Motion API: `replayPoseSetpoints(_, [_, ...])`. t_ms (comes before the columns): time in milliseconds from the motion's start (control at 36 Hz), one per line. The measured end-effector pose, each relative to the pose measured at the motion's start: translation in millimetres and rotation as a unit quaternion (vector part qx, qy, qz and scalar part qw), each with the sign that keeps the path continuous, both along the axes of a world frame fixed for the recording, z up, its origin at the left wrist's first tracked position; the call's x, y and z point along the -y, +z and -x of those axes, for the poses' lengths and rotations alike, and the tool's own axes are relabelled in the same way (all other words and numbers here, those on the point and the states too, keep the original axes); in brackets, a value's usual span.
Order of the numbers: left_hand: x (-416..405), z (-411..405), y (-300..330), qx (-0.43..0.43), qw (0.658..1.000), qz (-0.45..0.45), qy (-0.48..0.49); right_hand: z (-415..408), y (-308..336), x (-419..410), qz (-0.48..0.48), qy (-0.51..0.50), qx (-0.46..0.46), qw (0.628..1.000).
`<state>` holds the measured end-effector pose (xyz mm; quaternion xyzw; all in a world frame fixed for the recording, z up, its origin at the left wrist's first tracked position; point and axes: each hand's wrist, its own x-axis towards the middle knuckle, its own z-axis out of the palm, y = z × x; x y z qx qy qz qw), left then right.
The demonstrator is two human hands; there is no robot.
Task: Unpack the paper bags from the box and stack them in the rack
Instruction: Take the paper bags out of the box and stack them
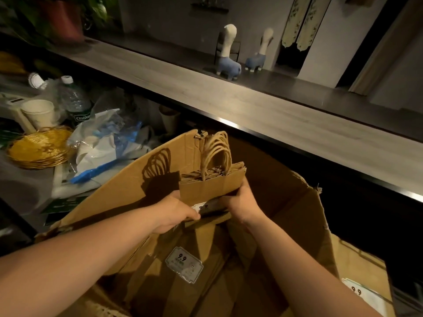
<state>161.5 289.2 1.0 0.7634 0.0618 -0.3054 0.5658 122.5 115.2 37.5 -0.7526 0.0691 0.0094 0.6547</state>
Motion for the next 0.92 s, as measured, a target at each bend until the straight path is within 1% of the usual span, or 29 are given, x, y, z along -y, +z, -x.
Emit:
replayPoseSetpoints(28, [2, -1, 0, 0.004, 1.0, -0.002, 0.004, -1, 0, 0, -0.005, -0.005, 0.021, 1.0])
replayPoseSetpoints(83, [5, -2, 0, 0.02, 0.999, -0.026, 0.013, -2, 1, 4, -0.006, 0.003, 0.025, 1.0])
replayPoseSetpoints(139, [4, -2, 1, 0.027, 0.999, -0.036, 0.009, -1, -1, 7, 0.008, 0.029, -0.009, 1.0])
replayPoseSetpoints(194, [2, -3, 2, 0.023, 0.999, -0.026, 0.005, -1, -6, 9, 0.026, 0.048, -0.045, 0.997])
replayPoseSetpoints(306, [2, -4, 4, 0.029, 0.999, -0.016, 0.014, -3, -14, 10, 0.051, 0.039, -0.109, 0.992])
replayPoseSetpoints(417, [3, 0, 3, 0.026, 0.999, -0.015, 0.017, -3, -20, 11, 0.138, 0.054, -0.171, 0.974])
replayPoseSetpoints(500, [2, 3, 6, 0.046, 0.998, -0.033, 0.018, -3, -18, 9, 0.147, 0.054, -0.18, 0.971])
replayPoseSetpoints(528, [2, 3, 9, 0.059, 0.998, -0.035, 0.017, -2, -16, 9, 0.13, 0.048, -0.174, 0.975])
replayPoseSetpoints(583, [1, 1, 18, 0.093, 0.995, -0.029, 0.013, -2, -11, 11, 0.052, 0.033, -0.157, 0.986])
replayPoseSetpoints(611, [0, 2, 26, 0.116, 0.993, -0.026, 0.009, -2, -8, 11, 0.014, 0.028, -0.148, 0.988])
replayPoseSetpoints(667, [0, 3, 42, 0.168, 0.986, -0.019, 0.01, 0, 2, 10, -0.032, 0.025, -0.128, 0.991])
replayPoseSetpoints(778, [-2, 12, 75, 0.276, 0.961, 0.003, 0.019, -2, 20, 5, -0.075, 0.025, -0.085, 0.993])
replayPoseSetpoints(861, [3, 22, 100, 0.325, 0.945, 0.026, 0.017, -1, 41, 3, -0.107, 0.027, -0.065, 0.992])
replayPoseSetpoints(917, [8, 29, 117, 0.339, 0.939, 0.054, 0.03, 3, 58, 4, -0.138, 0.038, -0.054, 0.988])
